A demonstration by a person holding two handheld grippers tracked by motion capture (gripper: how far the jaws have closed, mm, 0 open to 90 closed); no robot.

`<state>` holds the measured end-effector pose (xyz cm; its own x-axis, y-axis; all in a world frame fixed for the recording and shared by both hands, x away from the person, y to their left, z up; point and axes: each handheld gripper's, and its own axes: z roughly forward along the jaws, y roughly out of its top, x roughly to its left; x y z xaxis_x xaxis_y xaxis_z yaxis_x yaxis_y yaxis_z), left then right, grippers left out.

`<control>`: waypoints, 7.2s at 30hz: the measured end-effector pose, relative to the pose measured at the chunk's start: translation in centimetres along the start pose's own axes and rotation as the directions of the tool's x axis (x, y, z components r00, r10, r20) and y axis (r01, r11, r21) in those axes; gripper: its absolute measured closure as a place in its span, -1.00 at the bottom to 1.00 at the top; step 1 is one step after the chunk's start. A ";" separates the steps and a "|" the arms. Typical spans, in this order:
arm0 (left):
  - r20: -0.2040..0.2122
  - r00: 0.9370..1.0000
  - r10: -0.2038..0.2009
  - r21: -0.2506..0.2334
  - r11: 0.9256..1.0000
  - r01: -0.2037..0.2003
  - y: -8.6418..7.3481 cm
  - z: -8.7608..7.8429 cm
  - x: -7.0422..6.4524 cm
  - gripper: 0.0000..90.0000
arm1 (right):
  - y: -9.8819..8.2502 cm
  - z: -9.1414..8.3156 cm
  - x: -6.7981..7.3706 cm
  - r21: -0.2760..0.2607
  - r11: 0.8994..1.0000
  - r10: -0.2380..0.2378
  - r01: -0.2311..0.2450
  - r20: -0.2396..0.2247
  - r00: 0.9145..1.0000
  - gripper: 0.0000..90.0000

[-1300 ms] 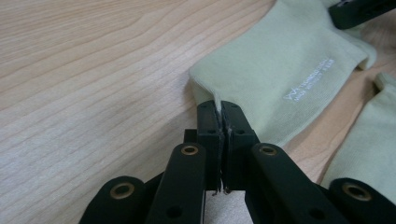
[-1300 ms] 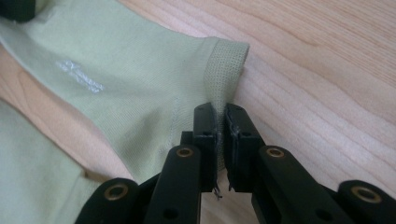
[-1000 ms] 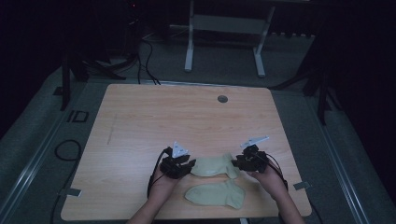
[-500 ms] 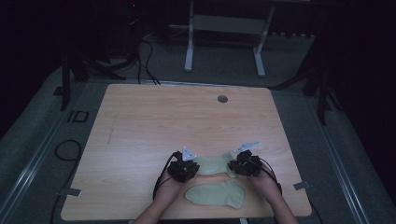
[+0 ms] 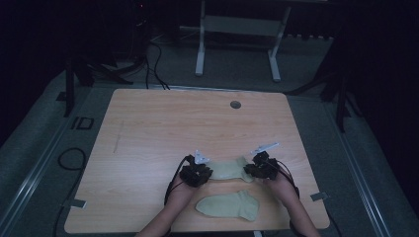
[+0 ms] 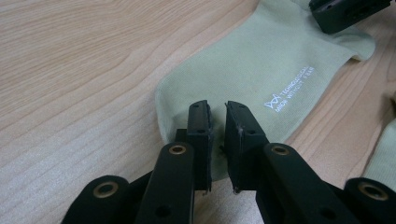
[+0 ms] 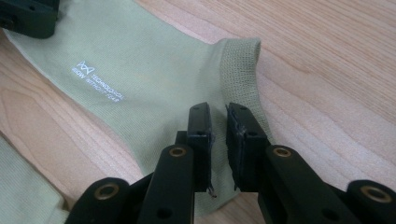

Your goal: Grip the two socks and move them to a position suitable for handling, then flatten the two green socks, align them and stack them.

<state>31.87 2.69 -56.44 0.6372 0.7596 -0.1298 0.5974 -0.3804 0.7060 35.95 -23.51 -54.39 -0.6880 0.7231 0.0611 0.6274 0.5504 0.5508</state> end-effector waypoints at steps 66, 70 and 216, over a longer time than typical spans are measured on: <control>0.140 0.990 0.023 0.089 0.995 -0.036 -6.8 -6.6 -3.5 0.46 | -9.4 -5.3 6.1 -0.039 0.997 -0.062 0.062 -0.001 0.998 0.27; 0.128 0.991 0.041 0.093 0.994 -0.053 -6.6 -6.5 -3.6 0.50 | -9.3 -5.1 6.4 -0.028 0.995 -0.094 0.094 0.000 0.996 0.44; -0.049 0.999 0.001 0.067 0.998 0.002 0.9 -0.6 1.9 0.90 | 2.1 1.3 1.9 0.021 1.000 -0.015 0.016 -0.047 0.999 0.82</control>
<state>33.30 4.11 -55.61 0.6132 0.7842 -0.0945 0.6301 -0.4135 0.6572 36.40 -20.43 -54.23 -0.7136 0.6944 0.0924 0.6240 0.5702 0.5344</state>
